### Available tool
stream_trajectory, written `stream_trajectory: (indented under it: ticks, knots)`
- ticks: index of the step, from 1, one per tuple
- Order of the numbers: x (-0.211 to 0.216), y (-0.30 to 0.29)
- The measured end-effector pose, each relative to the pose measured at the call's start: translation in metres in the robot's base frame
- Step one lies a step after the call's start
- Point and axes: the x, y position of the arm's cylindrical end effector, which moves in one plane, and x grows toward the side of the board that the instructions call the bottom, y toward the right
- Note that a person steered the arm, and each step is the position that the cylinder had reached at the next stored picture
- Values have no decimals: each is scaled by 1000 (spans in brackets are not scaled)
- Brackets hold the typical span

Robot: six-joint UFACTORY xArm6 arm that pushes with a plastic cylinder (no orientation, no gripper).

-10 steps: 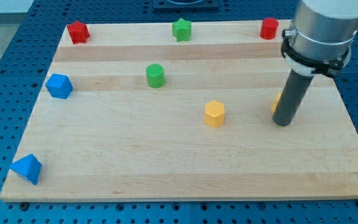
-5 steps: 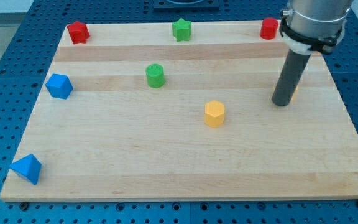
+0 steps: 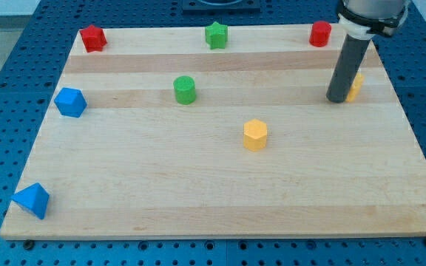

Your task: Place the yellow heart towards the center right

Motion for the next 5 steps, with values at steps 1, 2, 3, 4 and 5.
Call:
stream_trajectory:
  ticks: [1,2,3,4,5]
  knots:
    - [0,-8]
    - [0,-16]
    - [0,-18]
    - [0,-28]
    - [0,-28]
